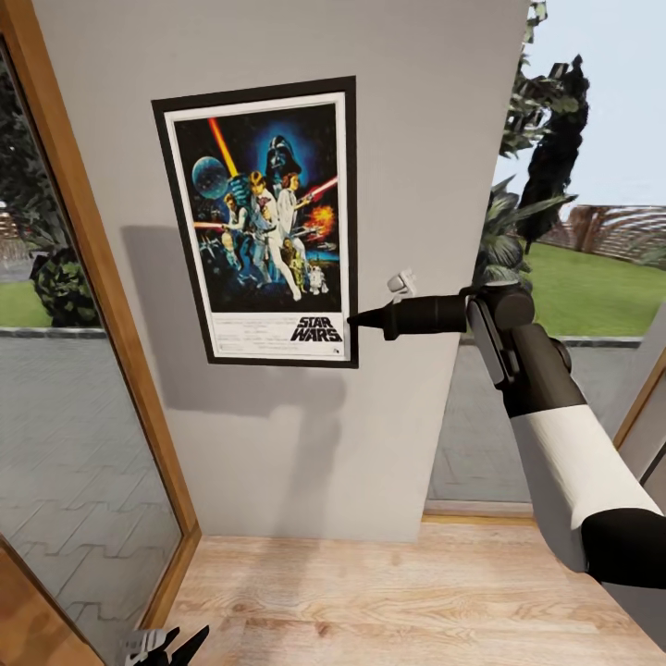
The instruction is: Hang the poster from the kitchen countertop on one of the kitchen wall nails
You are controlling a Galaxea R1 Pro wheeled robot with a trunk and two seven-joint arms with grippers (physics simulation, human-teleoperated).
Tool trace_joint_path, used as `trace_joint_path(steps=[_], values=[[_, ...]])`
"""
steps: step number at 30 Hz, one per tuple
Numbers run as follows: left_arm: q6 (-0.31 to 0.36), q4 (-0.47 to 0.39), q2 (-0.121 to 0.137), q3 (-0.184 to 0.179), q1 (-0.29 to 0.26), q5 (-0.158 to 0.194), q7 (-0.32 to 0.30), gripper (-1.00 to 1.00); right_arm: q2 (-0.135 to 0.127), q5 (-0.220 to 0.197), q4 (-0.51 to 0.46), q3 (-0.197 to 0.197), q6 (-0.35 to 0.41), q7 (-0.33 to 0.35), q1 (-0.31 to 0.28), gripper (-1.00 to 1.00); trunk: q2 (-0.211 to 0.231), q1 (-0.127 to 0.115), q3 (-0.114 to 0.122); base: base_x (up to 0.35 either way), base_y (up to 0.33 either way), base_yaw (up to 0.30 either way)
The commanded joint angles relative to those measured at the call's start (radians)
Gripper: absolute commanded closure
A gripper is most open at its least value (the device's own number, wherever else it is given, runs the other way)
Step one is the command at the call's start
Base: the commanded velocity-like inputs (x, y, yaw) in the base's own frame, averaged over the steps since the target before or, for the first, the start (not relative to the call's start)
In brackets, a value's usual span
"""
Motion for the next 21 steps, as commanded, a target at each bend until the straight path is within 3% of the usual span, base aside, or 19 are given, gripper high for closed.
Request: trace_joint_path(steps=[1,9,14,21], values=[[-0.005,0.001,0.0,-0.002,-0.001,0.002,-0.002,-1.0,-0.001,-0.007,0.0,0.001,0.009,0.001,-0.001,1.0,-0.002,0.001,-0.002,0.0,0.0,0.0],[-0.005,0.001,0.001,-0.002,-0.001,0.002,-0.002,-1.0,-0.001,-0.007,0.001,0.0,0.007,0.001,0.0,1.0,-0.002,0.001,-0.002,0.0,0.0,0.0],[-0.005,0.001,0.0,-0.002,-0.001,0.002,-0.002,-1.0,-0.001,-0.007,0.003,-0.028,0.007,0.001,0.002,1.0,-0.002,0.001,-0.002,0.0,0.0,0.0],[-0.005,0.001,0.001,-0.002,-0.001,0.002,-0.002,-1.0,-0.001,-0.007,0.004,-0.035,0.007,0.001,0.006,1.0,-0.002,0.001,-0.002,0.061,0.0,0.0]])
